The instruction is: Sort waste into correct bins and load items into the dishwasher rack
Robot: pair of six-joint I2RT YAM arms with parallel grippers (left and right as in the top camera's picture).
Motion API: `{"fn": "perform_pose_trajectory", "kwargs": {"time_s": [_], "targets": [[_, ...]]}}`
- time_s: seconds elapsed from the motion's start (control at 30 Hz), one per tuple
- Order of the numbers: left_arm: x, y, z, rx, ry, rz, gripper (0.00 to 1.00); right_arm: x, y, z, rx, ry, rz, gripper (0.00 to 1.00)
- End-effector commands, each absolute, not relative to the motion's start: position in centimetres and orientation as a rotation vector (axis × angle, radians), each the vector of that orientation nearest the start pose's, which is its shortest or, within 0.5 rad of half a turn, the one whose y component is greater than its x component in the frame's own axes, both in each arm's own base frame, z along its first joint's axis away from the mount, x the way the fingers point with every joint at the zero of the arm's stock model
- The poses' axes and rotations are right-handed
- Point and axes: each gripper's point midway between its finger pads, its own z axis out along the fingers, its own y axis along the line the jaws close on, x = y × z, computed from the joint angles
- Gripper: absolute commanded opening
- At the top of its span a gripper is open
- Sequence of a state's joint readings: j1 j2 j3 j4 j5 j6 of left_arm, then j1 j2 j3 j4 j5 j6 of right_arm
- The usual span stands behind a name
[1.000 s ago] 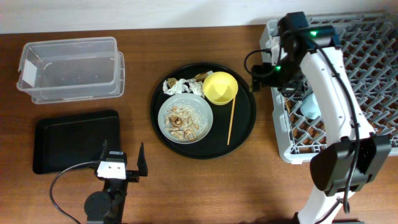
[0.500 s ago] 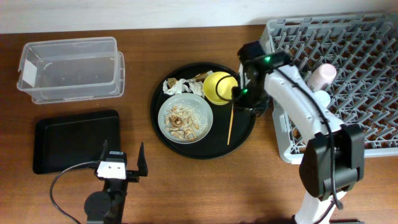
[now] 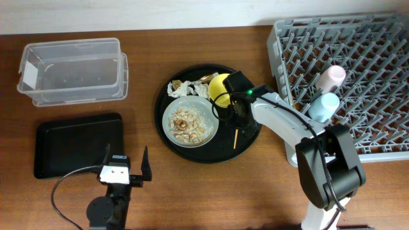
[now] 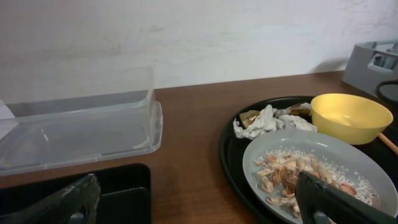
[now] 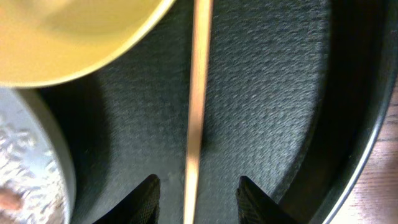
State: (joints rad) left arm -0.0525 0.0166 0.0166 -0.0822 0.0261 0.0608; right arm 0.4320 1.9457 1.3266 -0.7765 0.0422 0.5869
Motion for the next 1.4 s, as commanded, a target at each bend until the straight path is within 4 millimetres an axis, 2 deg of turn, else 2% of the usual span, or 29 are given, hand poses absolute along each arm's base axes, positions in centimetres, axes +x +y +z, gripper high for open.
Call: {"fn": "perform_pose_trajectory", "kwargs": {"time_s": [0.0, 0.13, 0.27, 0.43, 0.67, 1.0, 1.07, 1.13, 1.23, 1.37], "targets": [[24.6, -1.8, 15.5, 0.124, 1.653, -0.006, 0.99, 36.7, 15.0, 2.5, 0.324, 2.896, 0.004, 0.41], [24.6, -1.8, 15.5, 0.124, 1.653, -0.006, 0.99, 37.5, 14.9, 2.7, 0.352, 2.857, -0.008, 0.35], [24.6, -1.8, 15.5, 0.124, 1.653, -0.006, 0.99, 37.6, 15.2, 2.2, 0.342, 2.857, -0.005, 0.35], [24.6, -1.8, 15.5, 0.124, 1.653, -0.006, 0.99, 37.2, 16.0, 0.7, 0.309, 2.88, -0.029, 0.35], [24.6, -1.8, 15.5, 0.124, 1.653, -0.006, 0.99, 37.4, 15.6, 0.6, 0.307, 2.866, -0.069, 0.35], [24.6, -1.8, 15.5, 0.124, 1.653, -0.006, 0.99, 37.0, 15.2, -0.8, 0.306, 2.892, -0.114, 0.34], [24.6, -1.8, 15.5, 0.124, 1.653, -0.006, 0.99, 37.0, 15.2, -0.8, 0.306, 2.892, -0.114, 0.27], [24.6, -1.8, 15.5, 0.124, 1.653, -0.006, 0.99, 37.0, 15.3, -0.8, 0.306, 2.893, -0.109, 0.13], [24.6, -1.8, 15.5, 0.124, 1.653, -0.006, 0.99, 37.1, 15.2, -0.4, 0.308, 2.887, -0.105, 0.04], [24.6, -1.8, 15.5, 0.124, 1.653, -0.006, 0.99, 37.6, 14.4, 2.5, 0.332, 2.862, -0.102, 0.04]]}}
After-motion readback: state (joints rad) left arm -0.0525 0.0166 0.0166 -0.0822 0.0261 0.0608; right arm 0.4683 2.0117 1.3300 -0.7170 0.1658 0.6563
